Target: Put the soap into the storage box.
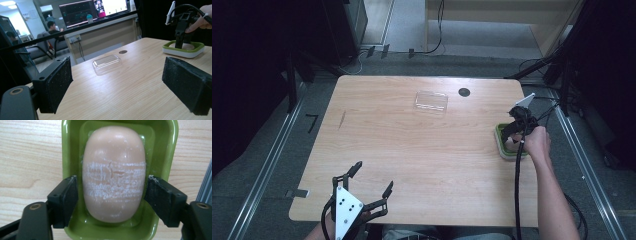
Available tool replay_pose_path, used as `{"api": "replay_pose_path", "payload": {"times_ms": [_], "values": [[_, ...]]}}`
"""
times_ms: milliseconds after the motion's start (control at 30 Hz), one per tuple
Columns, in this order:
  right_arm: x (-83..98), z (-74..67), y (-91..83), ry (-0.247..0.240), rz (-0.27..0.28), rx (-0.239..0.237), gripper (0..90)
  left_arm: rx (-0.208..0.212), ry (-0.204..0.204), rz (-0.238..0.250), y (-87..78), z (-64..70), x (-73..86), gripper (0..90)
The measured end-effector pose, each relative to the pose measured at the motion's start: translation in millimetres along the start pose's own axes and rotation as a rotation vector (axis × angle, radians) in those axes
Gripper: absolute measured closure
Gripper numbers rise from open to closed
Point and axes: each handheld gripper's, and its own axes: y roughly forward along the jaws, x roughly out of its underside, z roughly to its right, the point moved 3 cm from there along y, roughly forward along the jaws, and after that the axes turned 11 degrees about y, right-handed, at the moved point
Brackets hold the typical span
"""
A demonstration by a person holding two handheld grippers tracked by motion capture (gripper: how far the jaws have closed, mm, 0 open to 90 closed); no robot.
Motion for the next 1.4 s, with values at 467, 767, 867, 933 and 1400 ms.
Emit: {"api": "replay_pose_path", "payload": {"times_ms": [467, 767, 867, 933, 1400], "values": [[11.7, -2.2, -17.1, -0.036, 0.013, -0.015, 14.1, -0.003, 0.001, -0.001, -1.1, -0.6, 0.2, 9.9], [29.3, -8.3, -30.0, -0.084, 0.022, -0.027, 12.2, -0.004, 0.002, 0.002, -3.3, 0.0, 0.1, 10.0], [38.6, -8.0, -34.8, -0.096, 0.031, -0.027, 12.1, -0.006, 0.0, 0.003, -3.4, 0.0, -0.1, 9.9], [43.9, -7.6, -36.2, -0.105, 0.029, -0.026, 12.1, -0.004, 0.003, 0.003, -3.1, 0.2, -0.3, 10.0], [84.1, -19.7, -39.1, -0.208, 0.011, -0.012, 10.7, 0.003, 0.003, 0.004, -0.8, 0.8, -0.8, 9.9]]}}
